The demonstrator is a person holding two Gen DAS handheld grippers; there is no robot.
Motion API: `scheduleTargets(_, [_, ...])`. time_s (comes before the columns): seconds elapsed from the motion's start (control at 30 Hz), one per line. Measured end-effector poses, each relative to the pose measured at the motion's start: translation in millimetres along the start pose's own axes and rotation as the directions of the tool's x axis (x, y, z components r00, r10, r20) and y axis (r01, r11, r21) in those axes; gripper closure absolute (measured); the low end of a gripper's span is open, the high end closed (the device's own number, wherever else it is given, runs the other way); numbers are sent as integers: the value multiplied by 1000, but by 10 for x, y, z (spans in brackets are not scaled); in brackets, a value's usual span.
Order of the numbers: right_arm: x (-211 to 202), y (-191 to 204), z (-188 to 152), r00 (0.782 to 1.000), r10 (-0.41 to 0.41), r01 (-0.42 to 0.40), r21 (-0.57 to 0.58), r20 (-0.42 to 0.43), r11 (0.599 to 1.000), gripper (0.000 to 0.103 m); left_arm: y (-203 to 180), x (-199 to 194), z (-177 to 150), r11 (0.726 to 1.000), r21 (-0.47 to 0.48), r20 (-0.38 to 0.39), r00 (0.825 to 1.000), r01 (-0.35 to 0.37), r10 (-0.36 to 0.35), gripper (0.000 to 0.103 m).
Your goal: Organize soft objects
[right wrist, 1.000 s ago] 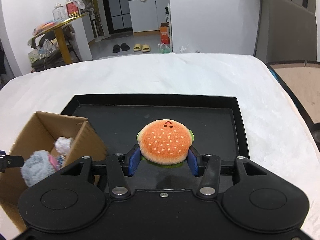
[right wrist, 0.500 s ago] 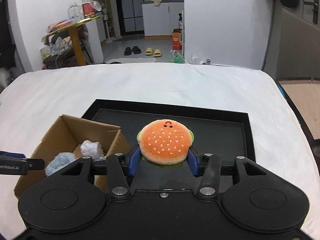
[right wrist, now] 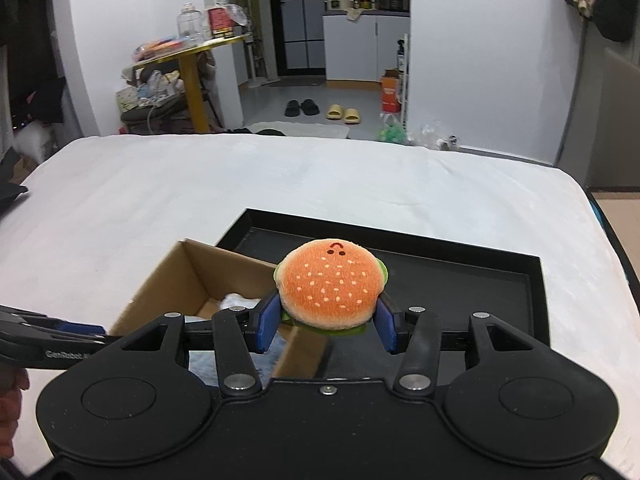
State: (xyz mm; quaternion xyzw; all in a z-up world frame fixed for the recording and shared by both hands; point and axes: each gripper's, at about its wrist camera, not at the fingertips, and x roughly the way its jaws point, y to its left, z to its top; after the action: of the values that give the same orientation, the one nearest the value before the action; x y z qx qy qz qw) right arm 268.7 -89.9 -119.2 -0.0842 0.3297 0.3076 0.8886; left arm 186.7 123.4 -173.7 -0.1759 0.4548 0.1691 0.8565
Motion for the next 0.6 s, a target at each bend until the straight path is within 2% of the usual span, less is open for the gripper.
scheduleTargets(0.1, [13,81,23,1000,19,-19,-11,0,1000,55,28,23,-24,1000,-7,-13,1000,14,-14,76])
scheduleTargets(0.17, [18,142,33,999,43,-43,-19,3,999,54,46,43,-40,1000,-12,-25,999,26,-26,87])
scheduleTargets(0.23, [27,213,42,997,76,-75,-41,8,996,49,55,67,-51,999,-10,-35,999,33,-33,92])
scheduleTargets(0.3, [52,271,32,995,96,-95,-71,2,993,38,63,87,-58,999,-4,-43,998,36,-37,92])
scheduleTargets(0.33, [62,287,23,996,90,-90,-80,-5,993,37,57,95,-59,1000,2,-47,998,30,-29,92])
scheduleTargets(0.6, [-15,147,-60,998,52,-53,-20,-21,998,37,16,86,-27,1000,10,-65,998,18,-17,90])
